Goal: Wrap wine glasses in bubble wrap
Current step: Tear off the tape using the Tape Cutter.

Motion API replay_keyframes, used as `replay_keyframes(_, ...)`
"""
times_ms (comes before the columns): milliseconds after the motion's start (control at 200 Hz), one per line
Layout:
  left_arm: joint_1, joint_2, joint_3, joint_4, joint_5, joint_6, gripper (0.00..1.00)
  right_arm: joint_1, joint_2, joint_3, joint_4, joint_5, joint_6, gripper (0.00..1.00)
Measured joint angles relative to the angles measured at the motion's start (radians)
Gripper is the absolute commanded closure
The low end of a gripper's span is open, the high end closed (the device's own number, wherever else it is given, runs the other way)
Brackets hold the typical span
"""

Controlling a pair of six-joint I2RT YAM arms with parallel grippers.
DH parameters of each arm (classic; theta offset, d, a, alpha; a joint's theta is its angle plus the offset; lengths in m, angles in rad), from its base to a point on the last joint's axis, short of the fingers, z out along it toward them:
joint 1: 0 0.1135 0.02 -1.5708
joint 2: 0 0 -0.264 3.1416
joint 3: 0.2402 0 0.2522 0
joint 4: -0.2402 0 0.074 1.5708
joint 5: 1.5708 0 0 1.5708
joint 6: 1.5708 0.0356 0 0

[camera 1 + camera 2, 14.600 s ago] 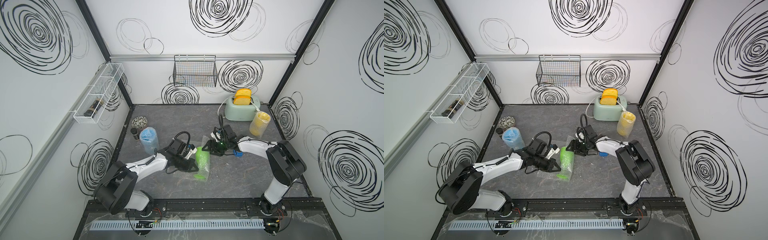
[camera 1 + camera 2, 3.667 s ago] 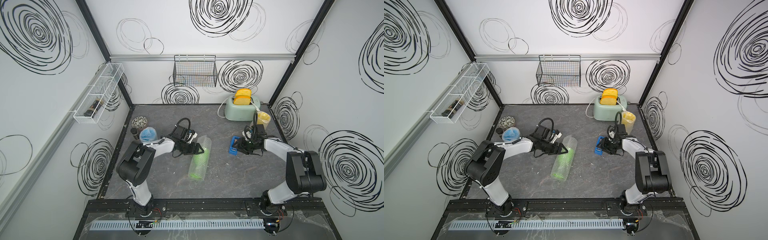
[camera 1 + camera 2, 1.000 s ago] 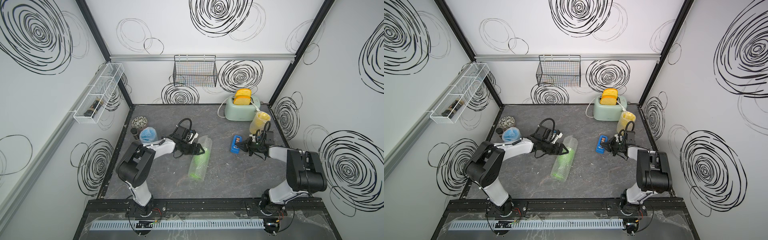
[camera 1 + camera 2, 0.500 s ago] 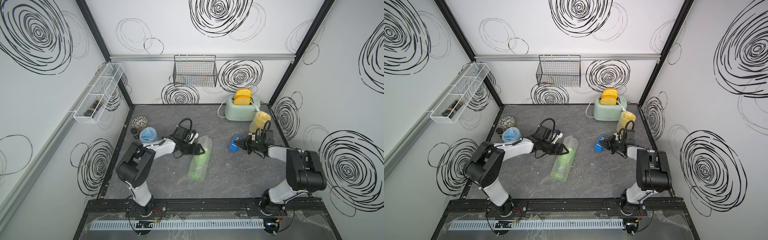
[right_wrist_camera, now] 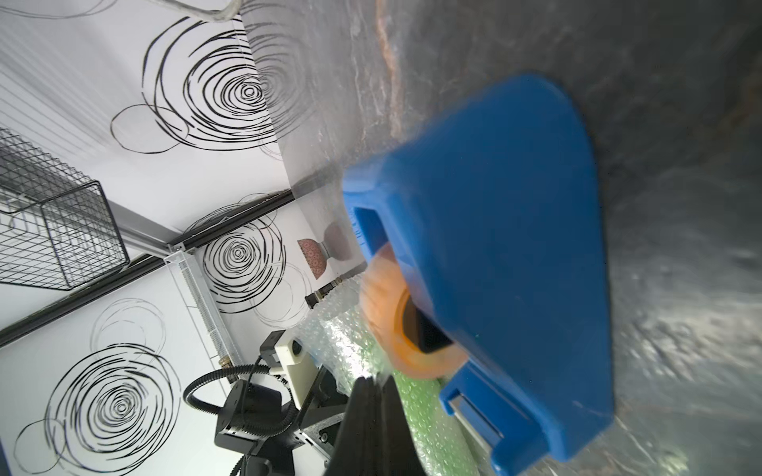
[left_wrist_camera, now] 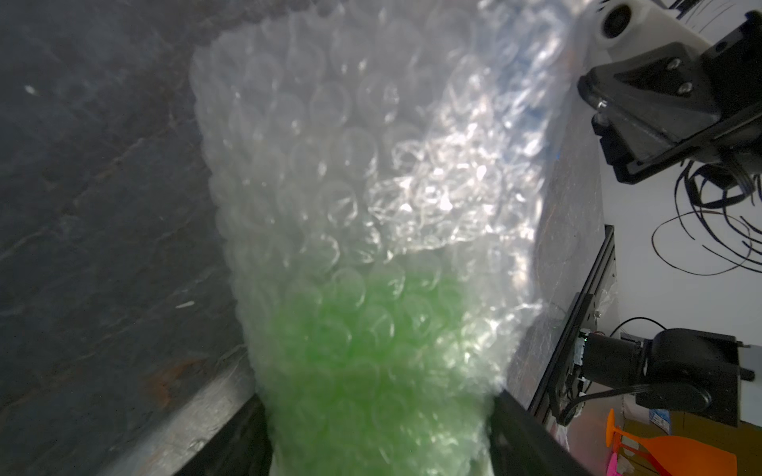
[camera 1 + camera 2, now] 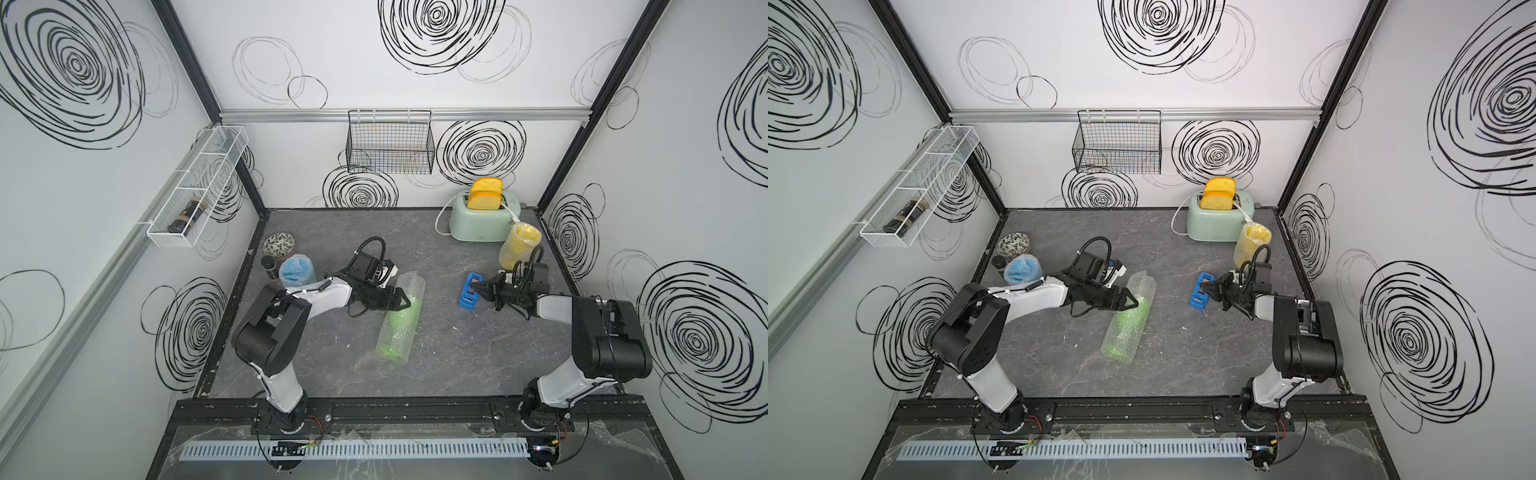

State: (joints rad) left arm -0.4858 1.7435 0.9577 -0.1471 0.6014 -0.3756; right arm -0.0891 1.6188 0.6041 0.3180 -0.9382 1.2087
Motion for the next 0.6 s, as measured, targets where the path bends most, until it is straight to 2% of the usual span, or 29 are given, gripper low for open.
replay_keyframes(600,-0.012,-0.003,0.000,0.003,-0.014,-0.002,0.22,0.018,-0.014,0.041,-0.032,0.017,0.068,1.00)
